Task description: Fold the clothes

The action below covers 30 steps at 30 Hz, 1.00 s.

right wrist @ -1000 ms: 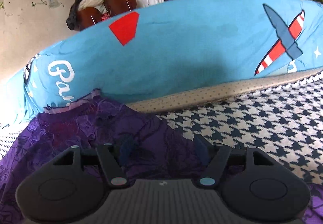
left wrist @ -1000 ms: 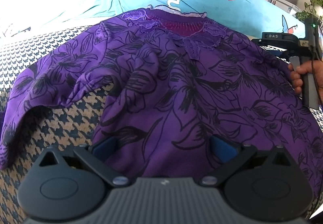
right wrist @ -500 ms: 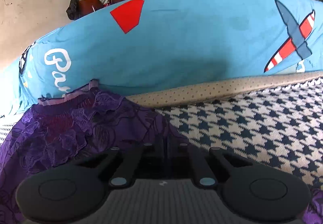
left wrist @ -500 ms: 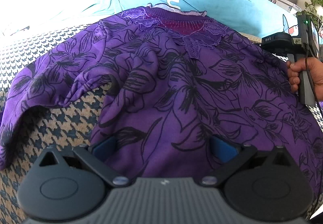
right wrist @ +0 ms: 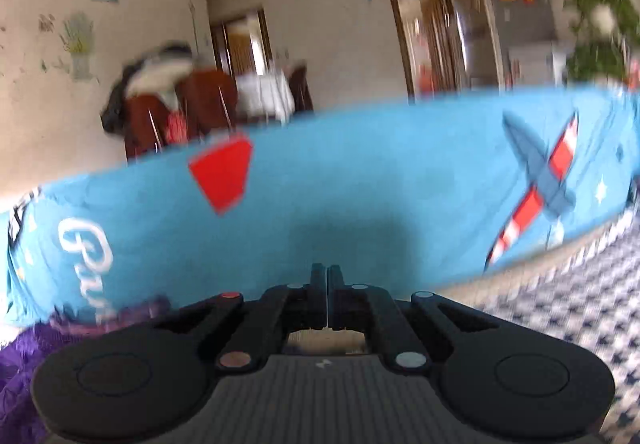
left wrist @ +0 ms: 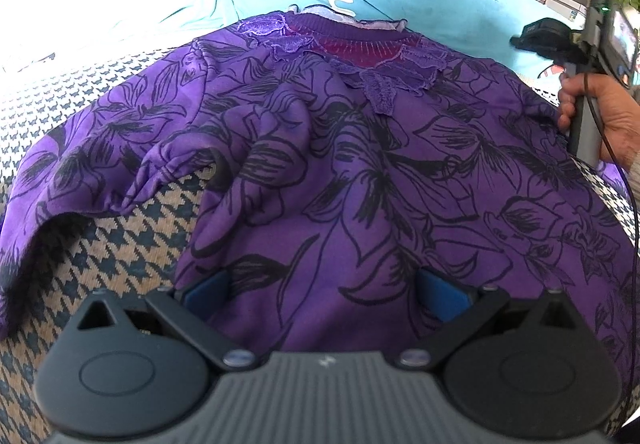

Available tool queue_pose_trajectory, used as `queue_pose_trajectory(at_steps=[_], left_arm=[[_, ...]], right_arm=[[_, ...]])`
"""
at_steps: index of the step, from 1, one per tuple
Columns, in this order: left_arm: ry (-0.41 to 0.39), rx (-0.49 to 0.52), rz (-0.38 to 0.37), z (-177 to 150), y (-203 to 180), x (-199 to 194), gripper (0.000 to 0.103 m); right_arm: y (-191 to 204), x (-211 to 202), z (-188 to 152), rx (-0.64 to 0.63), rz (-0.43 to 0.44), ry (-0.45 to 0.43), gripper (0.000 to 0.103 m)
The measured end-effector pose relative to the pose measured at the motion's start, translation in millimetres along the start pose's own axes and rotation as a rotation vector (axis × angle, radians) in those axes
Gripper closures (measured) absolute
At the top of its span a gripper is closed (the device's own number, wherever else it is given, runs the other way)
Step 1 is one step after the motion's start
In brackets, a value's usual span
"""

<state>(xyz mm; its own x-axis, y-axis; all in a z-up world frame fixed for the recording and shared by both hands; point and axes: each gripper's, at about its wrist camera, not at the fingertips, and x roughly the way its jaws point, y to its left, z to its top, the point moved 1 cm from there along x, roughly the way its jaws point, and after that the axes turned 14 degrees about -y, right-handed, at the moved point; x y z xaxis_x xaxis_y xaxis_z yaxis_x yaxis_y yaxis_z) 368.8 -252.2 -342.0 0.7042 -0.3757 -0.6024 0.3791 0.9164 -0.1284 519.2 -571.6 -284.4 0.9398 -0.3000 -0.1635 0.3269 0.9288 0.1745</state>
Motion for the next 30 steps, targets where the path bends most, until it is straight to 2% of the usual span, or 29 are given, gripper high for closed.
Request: queue_pose_trajectory(at_steps=[4, 10, 15, 19, 22, 27, 30], left_arm=[[0.003, -0.006, -0.004, 0, 1, -1, 0.000], [0.002, -0.013, -0.004, 0, 1, -3, 0.000], [-0.002, -0.001, -0.004, -1, -1, -5, 0.000], [-0.005, 0.006, -0.005, -2, -1, -6, 0.000], [-0.007, 0.006, -0.003, -2, -2, -6, 0.000], [-0.013, 0.017, 0.001, -3, -3, -6, 0.000], [-0.017, 0.024, 0.002, -3, -4, -6, 0.000]], right_arm=[[-3, 0, -1, -0.005, 0.004, 0.079, 0.099], [-20, -27, 16, -0.055, 0.019, 0.118, 0.096], [-49, -63, 24, -0.056, -0.014, 0.145, 0.085], [-75, -92, 25, -0.015, -0.055, 0.172, 0.082], [-90, -112, 24, 0.005, -0.073, 0.189, 0.075], [-105, -142, 14, -0.022, -0.077, 0.226, 0.059], [-111, -154, 5, -0.066, -0.083, 0.263, 0.055]])
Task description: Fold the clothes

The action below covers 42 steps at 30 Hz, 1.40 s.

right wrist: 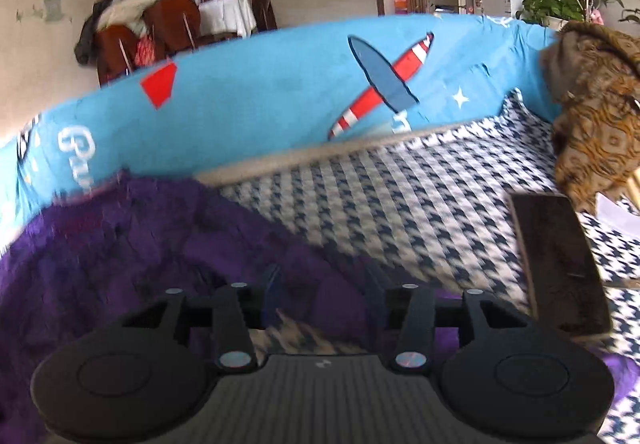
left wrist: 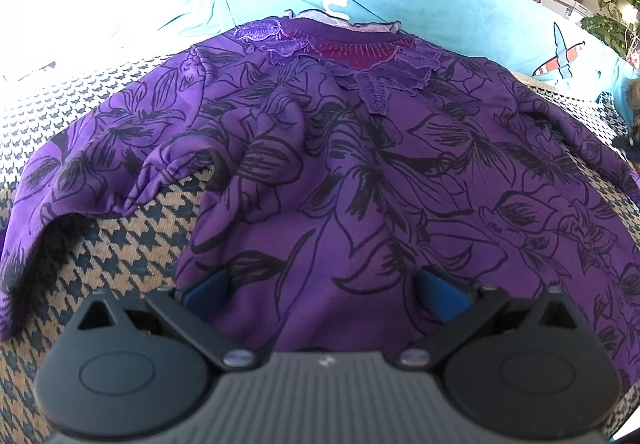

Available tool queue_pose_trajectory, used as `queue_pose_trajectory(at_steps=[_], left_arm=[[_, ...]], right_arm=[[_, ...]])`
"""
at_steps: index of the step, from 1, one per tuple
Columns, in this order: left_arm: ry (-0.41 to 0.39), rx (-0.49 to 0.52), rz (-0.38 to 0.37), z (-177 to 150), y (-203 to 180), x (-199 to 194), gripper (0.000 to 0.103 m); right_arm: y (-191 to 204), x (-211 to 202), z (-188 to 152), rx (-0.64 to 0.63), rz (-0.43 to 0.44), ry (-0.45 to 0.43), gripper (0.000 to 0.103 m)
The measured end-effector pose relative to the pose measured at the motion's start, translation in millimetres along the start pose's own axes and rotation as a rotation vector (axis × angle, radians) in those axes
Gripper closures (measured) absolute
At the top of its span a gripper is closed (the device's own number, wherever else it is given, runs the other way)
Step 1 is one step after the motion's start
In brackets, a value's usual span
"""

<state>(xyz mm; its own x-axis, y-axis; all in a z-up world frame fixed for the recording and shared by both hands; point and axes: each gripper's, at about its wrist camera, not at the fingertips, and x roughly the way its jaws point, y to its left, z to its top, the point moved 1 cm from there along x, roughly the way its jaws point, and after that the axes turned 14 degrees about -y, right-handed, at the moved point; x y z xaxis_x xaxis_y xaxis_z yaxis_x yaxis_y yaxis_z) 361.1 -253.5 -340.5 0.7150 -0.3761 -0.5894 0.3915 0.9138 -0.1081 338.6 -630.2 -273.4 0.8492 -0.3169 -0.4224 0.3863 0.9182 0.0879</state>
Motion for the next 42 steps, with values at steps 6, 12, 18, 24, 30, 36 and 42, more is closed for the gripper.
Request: queue_pose_trajectory(at_steps=[6, 12, 18, 24, 30, 36, 42], left_arm=[[-0.007, 0.014, 0.005, -1, -2, 0, 0.000], [-0.007, 0.015, 0.005, -1, -2, 1, 0.000], [-0.006, 0.014, 0.006, -1, -2, 1, 0.000], [-0.010, 0.014, 0.005, -2, -2, 0, 0.000], [-0.008, 0.020, 0.007, -3, -3, 1, 0.000], [0.003, 0.009, 0.001, -1, -1, 2, 0.000], [0.009, 0.003, 0.001, 0, -2, 4, 0.000]], right_arm=[[-4, -5, -16, -0.089, -0.006, 0.028, 0.047], [-5, 3, -29, -0.162, -0.024, 0.059, 0.047], [0, 7, -28, -0.208, -0.049, 0.054, 0.096], [2, 1, 8, -0.147, -0.119, -0.130, 0.097], [-5, 36, 42, -0.062, -0.235, -0.268, 0.097], [-3, 100, 28, -0.143, -0.322, -0.161, 0.092], [-21, 106, 28, -0.033, -0.368, -0.125, 0.068]])
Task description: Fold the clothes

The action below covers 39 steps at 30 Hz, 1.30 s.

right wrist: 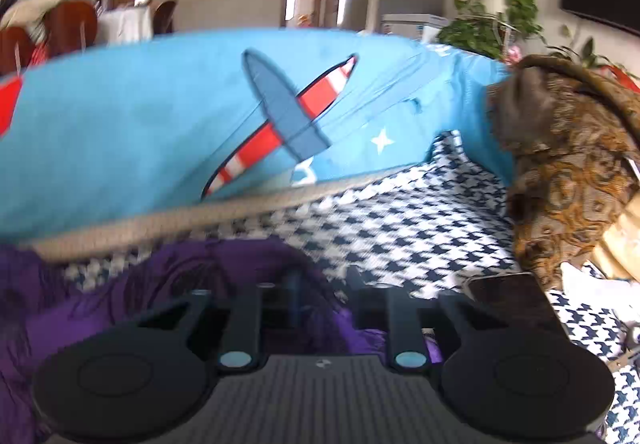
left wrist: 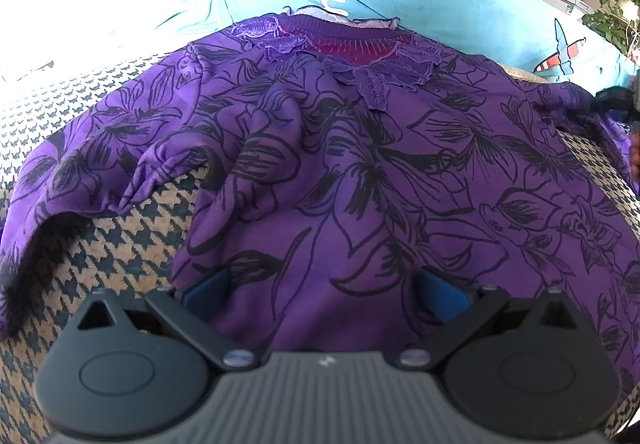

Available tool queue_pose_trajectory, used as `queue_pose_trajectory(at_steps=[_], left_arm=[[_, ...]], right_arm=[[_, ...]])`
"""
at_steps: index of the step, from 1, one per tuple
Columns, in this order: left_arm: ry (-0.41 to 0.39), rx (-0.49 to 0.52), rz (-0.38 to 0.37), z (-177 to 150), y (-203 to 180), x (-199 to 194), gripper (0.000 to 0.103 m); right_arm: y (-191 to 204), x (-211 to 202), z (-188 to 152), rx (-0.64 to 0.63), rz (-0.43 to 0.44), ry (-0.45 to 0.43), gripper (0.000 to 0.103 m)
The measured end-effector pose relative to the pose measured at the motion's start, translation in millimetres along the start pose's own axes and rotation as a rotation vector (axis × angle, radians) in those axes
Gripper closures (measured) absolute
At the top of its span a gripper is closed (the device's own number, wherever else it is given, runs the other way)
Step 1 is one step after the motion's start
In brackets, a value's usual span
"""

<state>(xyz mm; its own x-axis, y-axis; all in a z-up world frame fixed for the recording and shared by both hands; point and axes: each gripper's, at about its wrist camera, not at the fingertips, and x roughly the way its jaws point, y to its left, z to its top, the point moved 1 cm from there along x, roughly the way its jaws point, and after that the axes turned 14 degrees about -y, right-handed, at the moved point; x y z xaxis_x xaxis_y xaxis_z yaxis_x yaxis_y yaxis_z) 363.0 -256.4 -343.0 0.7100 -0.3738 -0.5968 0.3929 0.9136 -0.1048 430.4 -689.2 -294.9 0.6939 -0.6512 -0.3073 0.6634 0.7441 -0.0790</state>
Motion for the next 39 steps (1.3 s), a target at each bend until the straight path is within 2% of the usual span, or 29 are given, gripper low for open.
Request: queue_pose_trajectory(at_steps=[3, 8, 11, 16, 18, 21, 25, 30, 39], left_arm=[[-0.001, -0.002, -0.003, 0, 1, -1, 0.000], [-0.003, -0.007, -0.004, 0, 1, -2, 0.000], [-0.006, 0.001, 0.001, -1, 0, -2, 0.000], [-0.012, 0.011, 0.002, -1, -1, -2, 0.000], [-0.015, 0.014, 0.001, -2, -1, -2, 0.000], [-0.020, 0.020, 0.006, -3, -3, -2, 0.000], [-0.030, 0.034, 0.010, -4, -4, -3, 0.000], [-0.033, 0.042, 0.013, -5, -5, -3, 0.000], [-0.031, 0.043, 0.017, -5, -5, -2, 0.000]], right_arm=[[-12, -11, 13, 0.061, 0.006, -0.033, 0.060], [-24, -37, 28, 0.059, -0.016, -0.075, 0.060], [-31, -62, 33, 0.071, 0.011, -0.085, 0.060], [-38, -100, 24, -0.026, 0.049, -0.067, 0.058], [-42, -115, 14, -0.048, 0.079, -0.051, 0.054], [-45, -129, -7, -0.063, 0.141, 0.007, 0.053], [-38, -127, -25, -0.159, 0.158, 0.018, 0.053], [-39, -110, -39, -0.106, 0.167, 0.080, 0.053], [-23, -94, -52, -0.205, 0.152, 0.079, 0.053]])
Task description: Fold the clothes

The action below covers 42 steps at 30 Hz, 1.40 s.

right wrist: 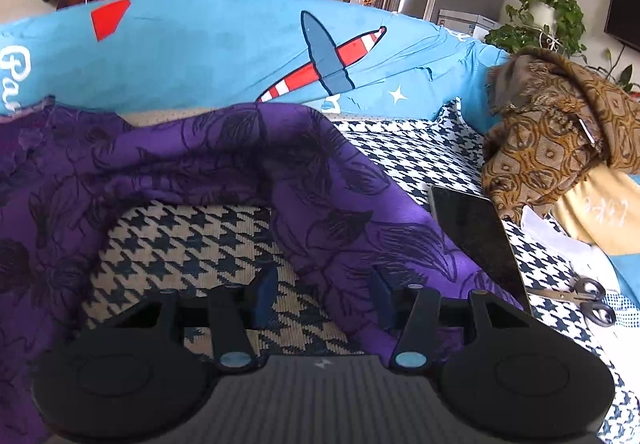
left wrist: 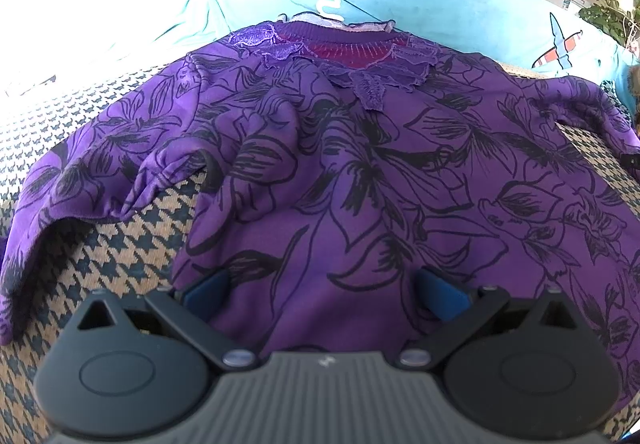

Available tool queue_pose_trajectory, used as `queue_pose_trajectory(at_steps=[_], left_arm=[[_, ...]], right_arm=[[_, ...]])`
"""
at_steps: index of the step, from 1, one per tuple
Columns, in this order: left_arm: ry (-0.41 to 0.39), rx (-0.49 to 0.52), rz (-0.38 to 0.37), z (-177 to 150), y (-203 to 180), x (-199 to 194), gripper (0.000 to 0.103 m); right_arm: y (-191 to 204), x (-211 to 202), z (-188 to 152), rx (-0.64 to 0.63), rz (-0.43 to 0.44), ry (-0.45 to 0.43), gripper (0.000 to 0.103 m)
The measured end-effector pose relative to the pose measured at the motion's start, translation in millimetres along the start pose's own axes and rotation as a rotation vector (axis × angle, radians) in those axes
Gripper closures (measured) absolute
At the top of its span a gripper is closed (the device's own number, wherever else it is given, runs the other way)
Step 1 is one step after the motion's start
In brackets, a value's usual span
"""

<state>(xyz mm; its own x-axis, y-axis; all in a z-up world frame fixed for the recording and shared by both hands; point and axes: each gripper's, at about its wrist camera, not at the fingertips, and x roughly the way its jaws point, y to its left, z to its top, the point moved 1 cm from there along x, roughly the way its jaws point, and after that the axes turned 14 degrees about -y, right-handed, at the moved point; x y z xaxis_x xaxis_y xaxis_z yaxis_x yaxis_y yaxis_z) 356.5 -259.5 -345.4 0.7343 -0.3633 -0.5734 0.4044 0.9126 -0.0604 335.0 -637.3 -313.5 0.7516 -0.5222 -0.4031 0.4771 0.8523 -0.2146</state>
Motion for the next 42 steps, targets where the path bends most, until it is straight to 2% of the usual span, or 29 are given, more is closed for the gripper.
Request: queue_pose_trajectory(at_steps=[2, 4, 5, 6, 11, 14, 17, 20, 22, 24, 25, 30, 34, 36, 42], left_arm=[[0.000, 0.001, 0.000, 0, 0, 0, 0.000], [0.000, 0.003, 0.000, 0, 0, 0, 0.000], [0.001, 0.004, 0.001, 0, 0, 1, 0.000], [0.002, 0.004, 0.001, 0, 0, 1, 0.000], [0.007, -0.001, -0.001, 1, 0, 1, 0.000], [0.005, 0.001, -0.003, 1, 0, 0, 0.000], [0.001, 0.004, -0.005, 1, 1, -1, 0.000], [-0.003, 0.016, -0.015, 2, 0, -6, 0.000], [-0.007, 0.029, -0.028, 2, -1, -11, 0.000], [-0.022, 0.052, -0.027, 0, -3, -17, 0.000], [-0.027, 0.058, -0.024, -1, -4, -19, 0.000], [-0.035, 0.050, -0.020, -9, -3, -33, 0.000], [-0.043, 0.053, -0.004, -16, 1, -47, 0.000], [-0.045, 0.043, -0.003, -18, 5, -54, 0.000], [-0.042, -0.012, 0.013, -23, 23, -67, 0.000]], right_arm=[[4, 7, -3, -0.025, -0.022, 0.004, 0.056], [8, 12, -4, -0.036, -0.031, -0.005, 0.074], [9, 13, -3, -0.040, -0.037, -0.003, 0.090], [10, 15, -2, -0.043, -0.044, -0.001, 0.095], [0, -10, 21, 0.000, -0.102, -0.054, 0.096], [-20, -46, 41, 0.052, -0.171, -0.128, 0.097], [-37, -74, 45, 0.067, -0.262, -0.172, 0.097], [-54, -84, 37, 0.099, -0.341, -0.123, 0.096], [-63, -90, 31, 0.127, -0.370, -0.078, 0.092], [-68, -100, 26, 0.161, -0.353, -0.054, 0.080], [-71, -105, 24, 0.180, -0.350, -0.050, 0.077], [-65, -136, 18, 0.268, -0.263, -0.088, 0.063], [-46, -145, 18, 0.274, -0.172, -0.105, 0.060], [-35, -151, 18, 0.269, -0.135, -0.113, 0.054], [-19, -161, 14, 0.301, -0.063, -0.120, 0.047]])
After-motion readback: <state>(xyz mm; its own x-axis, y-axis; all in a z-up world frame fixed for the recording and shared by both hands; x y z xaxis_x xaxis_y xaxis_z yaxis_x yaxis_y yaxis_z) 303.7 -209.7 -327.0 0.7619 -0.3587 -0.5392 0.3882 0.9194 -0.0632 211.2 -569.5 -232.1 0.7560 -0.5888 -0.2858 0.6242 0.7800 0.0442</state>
